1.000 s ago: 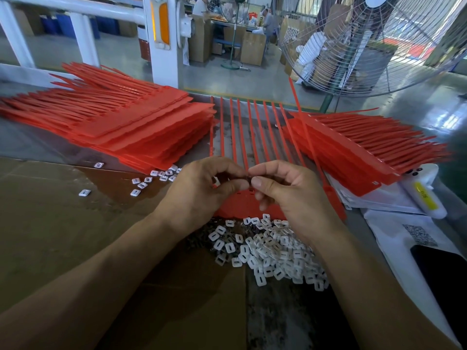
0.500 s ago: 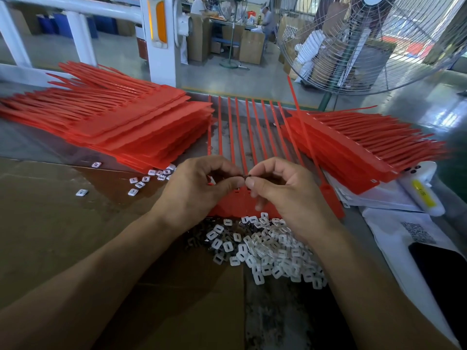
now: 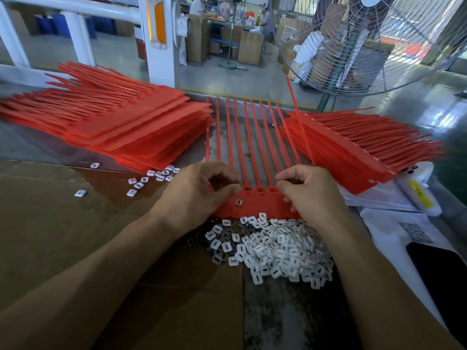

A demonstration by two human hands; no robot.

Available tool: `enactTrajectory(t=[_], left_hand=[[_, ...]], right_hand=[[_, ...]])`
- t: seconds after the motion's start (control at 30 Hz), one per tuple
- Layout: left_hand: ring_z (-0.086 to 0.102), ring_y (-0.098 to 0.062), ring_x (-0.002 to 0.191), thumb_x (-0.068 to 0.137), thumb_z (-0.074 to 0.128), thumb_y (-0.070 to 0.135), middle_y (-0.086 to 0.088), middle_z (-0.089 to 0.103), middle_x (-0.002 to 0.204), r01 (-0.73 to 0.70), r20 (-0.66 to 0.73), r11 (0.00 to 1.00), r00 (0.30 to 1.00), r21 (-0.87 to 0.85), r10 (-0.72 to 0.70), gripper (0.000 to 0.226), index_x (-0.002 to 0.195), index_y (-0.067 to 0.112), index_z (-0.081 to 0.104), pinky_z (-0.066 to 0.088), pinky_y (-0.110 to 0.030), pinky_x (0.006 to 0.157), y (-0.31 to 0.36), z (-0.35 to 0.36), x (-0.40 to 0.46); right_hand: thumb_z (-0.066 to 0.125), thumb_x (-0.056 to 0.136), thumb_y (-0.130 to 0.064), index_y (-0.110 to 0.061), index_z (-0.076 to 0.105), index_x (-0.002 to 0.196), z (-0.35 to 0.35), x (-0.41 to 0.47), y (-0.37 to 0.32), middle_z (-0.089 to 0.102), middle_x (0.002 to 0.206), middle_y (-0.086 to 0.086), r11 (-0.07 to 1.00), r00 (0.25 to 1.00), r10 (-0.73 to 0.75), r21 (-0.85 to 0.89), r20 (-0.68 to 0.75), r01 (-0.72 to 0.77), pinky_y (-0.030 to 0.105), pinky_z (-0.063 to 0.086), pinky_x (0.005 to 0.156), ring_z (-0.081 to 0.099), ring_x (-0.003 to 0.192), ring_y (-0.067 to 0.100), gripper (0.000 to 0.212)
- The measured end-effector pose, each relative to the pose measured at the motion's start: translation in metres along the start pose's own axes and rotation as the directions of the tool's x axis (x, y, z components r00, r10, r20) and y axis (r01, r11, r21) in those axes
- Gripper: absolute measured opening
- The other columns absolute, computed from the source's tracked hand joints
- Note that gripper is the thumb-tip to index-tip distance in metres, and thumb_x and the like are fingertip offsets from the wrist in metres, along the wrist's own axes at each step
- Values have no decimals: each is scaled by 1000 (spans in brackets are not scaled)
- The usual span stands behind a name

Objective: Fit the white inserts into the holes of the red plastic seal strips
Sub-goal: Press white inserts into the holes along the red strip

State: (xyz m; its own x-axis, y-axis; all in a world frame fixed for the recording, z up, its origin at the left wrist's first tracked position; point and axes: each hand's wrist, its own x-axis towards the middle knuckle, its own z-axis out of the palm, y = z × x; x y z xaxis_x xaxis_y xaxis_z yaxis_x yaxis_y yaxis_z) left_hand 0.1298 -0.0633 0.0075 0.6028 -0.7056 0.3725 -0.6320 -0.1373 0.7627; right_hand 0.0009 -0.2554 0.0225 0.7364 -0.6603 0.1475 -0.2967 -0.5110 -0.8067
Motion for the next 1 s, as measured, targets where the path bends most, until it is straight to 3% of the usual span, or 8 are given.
enactTrajectory(t=[0.1, 0.2, 0.27, 0.37, 0.6, 0.83, 0.93, 1.0], left_hand=[[68, 2, 87, 89, 75, 31, 20, 73, 91, 10, -4, 1000, 1000, 23, -10, 4, 93, 32, 74, 54, -17, 76, -1, -1, 0], [67, 3, 86, 88, 75, 33, 21, 71, 89, 17, 6, 999, 1000, 48, -17, 5, 93, 32, 73, 54, -18, 76, -2, 1, 0], [66, 4, 86, 89, 75, 34, 21, 70, 89, 15, 12, 997, 1000, 78, -16, 5, 93, 33, 73, 54, -18, 76, -3, 1, -1], [66, 5, 86, 89, 74, 35, 21, 70, 89, 15, 26, 996, 1000, 86, -17, 6, 95, 32, 73, 55, -20, 77, -3, 0, -1], [66, 5, 86, 89, 73, 38, 20, 71, 90, 12, 52, 996, 999, 90, -16, 9, 97, 32, 73, 56, -19, 77, -4, -1, -1], [65, 7, 86, 88, 74, 38, 21, 70, 89, 14, 50, 995, 999, 95, -19, 10, 96, 32, 73, 53, -14, 75, -3, 0, 0], [65, 7, 86, 88, 73, 38, 22, 70, 88, 14, 50, 995, 999, 98, -19, 10, 96, 32, 73, 52, -14, 76, -3, -1, 0], [65, 7, 87, 88, 73, 39, 21, 70, 89, 10, 55, 994, 998, 105, -16, 10, 96, 32, 73, 52, -14, 76, -3, -1, 0]], right_hand=[[73, 94, -21, -33, 75, 89, 9, -1, -3, 73, 85, -16, 998, 999, -46, -37, 25, 47, 12, 46, 65, 67, 75, -4, 13], [73, 95, -18, -28, 76, 94, 16, -1, -4, 69, 92, -20, 992, 996, -87, -85, 29, 90, 0, 43, 64, 61, 84, -17, 11], [72, 95, -16, -26, 77, 97, 17, 0, -4, 68, 91, -21, 989, 995, -97, -107, 19, 99, -1, 42, 59, 61, 82, -18, 11], [72, 95, -16, -30, 75, 92, 12, 2, -1, 67, 82, -22, 984, 996, -91, -155, -25, 87, 8, 48, 50, 68, 70, 2, 14], [73, 94, -18, -33, 74, 86, 9, 5, 3, 67, 70, -19, 980, 997, -74, -187, -9, 71, 21, 54, 54, 69, 75, 11, 17], [71, 96, -18, -36, 71, 82, 7, 4, 0, 66, 70, -19, 978, 998, -55, -202, 18, 58, 9, 46, 48, 71, 79, 19, 22], [71, 96, -18, -36, 71, 80, 8, 5, -2, 67, 69, -18, 975, 998, -55, -217, 8, 55, 16, 51, 51, 72, 76, 18, 23], [71, 96, -19, -34, 73, 83, 9, 5, -1, 70, 70, -15, 972, 999, -51, -229, 5, 51, 27, 57, 59, 73, 75, 21, 21]])
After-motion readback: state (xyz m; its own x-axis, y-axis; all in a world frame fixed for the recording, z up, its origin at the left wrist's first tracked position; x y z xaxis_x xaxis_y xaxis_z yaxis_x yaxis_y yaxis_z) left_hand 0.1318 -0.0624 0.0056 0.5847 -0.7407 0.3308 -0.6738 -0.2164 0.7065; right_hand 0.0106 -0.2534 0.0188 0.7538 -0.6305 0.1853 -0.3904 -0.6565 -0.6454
